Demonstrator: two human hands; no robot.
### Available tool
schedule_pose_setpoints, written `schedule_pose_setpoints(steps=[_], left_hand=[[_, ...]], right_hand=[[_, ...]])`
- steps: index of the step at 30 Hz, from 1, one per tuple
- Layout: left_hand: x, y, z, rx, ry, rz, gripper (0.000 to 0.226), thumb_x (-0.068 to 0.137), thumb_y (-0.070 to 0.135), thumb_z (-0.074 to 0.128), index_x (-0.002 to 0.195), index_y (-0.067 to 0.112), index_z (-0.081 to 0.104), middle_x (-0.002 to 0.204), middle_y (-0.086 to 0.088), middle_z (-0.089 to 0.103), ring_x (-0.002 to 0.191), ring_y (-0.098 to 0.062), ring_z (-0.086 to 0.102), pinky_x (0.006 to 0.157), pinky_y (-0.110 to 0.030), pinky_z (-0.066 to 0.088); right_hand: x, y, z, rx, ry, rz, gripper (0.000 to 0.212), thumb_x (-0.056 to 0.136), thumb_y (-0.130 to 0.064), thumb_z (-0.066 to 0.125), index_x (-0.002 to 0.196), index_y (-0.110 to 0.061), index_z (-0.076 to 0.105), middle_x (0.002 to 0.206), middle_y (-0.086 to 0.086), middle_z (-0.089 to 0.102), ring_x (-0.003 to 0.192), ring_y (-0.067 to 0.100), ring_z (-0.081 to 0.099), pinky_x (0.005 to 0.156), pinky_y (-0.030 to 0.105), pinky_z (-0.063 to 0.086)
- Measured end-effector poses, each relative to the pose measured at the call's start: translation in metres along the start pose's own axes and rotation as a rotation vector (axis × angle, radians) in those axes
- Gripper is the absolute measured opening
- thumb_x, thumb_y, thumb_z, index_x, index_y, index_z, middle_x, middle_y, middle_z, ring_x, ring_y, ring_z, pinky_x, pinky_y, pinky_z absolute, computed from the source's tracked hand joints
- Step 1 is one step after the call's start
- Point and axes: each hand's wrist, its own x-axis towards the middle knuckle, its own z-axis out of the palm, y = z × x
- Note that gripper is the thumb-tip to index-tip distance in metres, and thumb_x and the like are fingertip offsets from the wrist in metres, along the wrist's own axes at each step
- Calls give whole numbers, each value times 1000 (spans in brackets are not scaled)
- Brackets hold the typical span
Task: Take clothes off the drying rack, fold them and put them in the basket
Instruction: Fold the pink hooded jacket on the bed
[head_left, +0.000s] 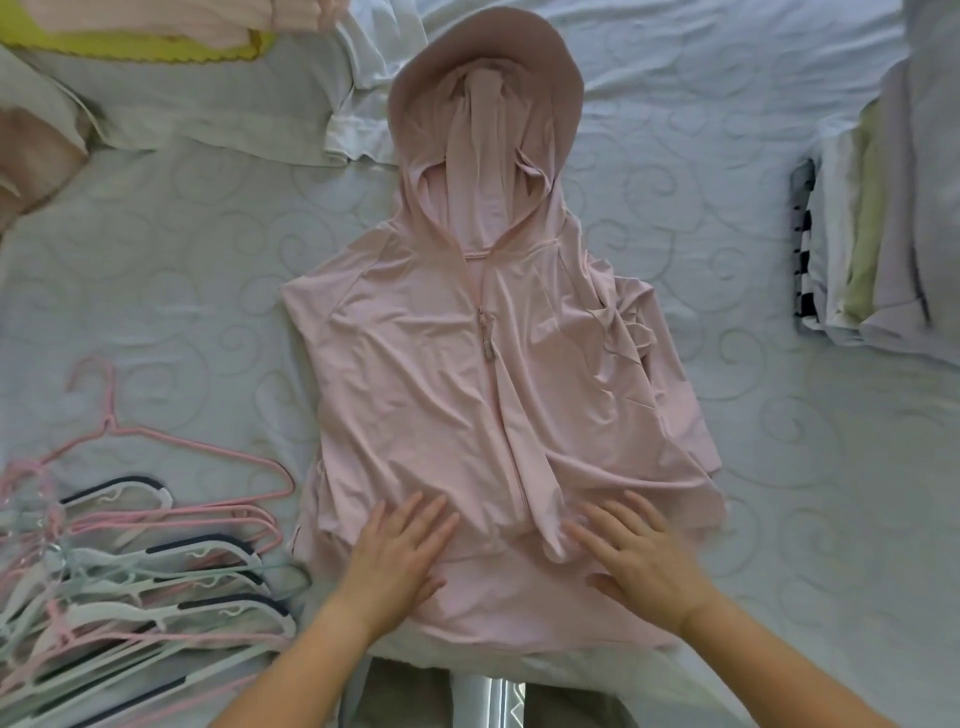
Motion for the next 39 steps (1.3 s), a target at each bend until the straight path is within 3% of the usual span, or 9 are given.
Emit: schedule_pose_setpoints(steps=[4, 10, 14, 16, 19, 24, 28, 34, 39], left_hand=[[11, -12, 4, 42, -207, -38, 95, 54, 57, 80, 138, 28, 46, 144, -1, 48, 126, -32, 52, 90, -66, 43], [7, -32, 11, -26, 27, -3, 49, 79, 21, 40, 123, 20, 62, 131, -4, 60, 114, -27, 61, 75, -37, 54], [-2, -43, 12, -5, -22, 97, 49, 77, 37, 44, 119, 18, 60, 132, -6, 60, 116, -30, 60, 82, -39, 54], [-6, -46, 11, -5, -49, 101, 44, 75, 33, 44, 114, 17, 58, 132, -5, 59, 116, -30, 60, 82, -39, 54], [-5, -51, 8, -34, -16, 90, 13, 79, 19, 47, 87, 16, 57, 129, -6, 61, 113, -32, 62, 74, -38, 54], [-21, -63, 2, -86, 14, 159, 25, 79, 13, 45, 83, 16, 69, 115, -1, 69, 104, -26, 66, 82, -36, 54], [-56, -73, 1, -96, -17, 171, 38, 76, 7, 42, 97, 17, 72, 105, 2, 71, 97, -18, 67, 94, -33, 41], [-73, -74, -11, -78, -69, 247, 14, 82, 17, 49, 73, 25, 56, 63, 5, 52, 56, -18, 50, 65, -28, 30], [-37, -55, -28, -162, 46, 181, 24, 94, 43, 50, 81, 25, 58, 81, 7, 56, 71, -15, 53, 66, -27, 34]], right_hand=[[26, 9, 12, 26, -158, 11, 84, 59, -50, 80, 136, -31, 51, 140, 0, 53, 126, 28, 53, 102, 46, 28], [30, 17, 20, 153, 19, 51, 40, 87, -29, 44, 120, -29, 66, 131, -2, 61, 119, 23, 59, 103, 38, 34], [27, 17, 17, 199, 59, 53, 31, 81, -29, 66, 111, -23, 72, 128, 1, 63, 119, 23, 59, 103, 37, 38], [21, 21, 18, 192, -3, 35, 56, 65, -29, 84, 118, -21, 69, 133, 3, 59, 123, 25, 56, 105, 36, 32], [18, 22, 21, 188, 91, 25, 38, 79, -26, 68, 117, -21, 70, 130, 3, 61, 120, 23, 58, 106, 33, 34], [20, 7, 20, 270, 221, 162, 49, 53, 17, 80, 92, -12, 77, 115, 6, 70, 107, 25, 66, 96, 34, 48], [-12, -16, 14, 307, 119, 108, 32, 60, 0, 75, 84, -21, 76, 107, 0, 73, 94, 16, 71, 78, 25, 53], [-48, -30, 21, 283, -18, 15, 31, 79, -18, 45, 89, -29, 72, 100, -11, 73, 95, 9, 69, 89, 27, 37], [14, -30, -2, 251, 167, 126, 32, 96, -39, 40, 89, -29, 69, 79, -15, 67, 69, 12, 63, 85, 29, 38]])
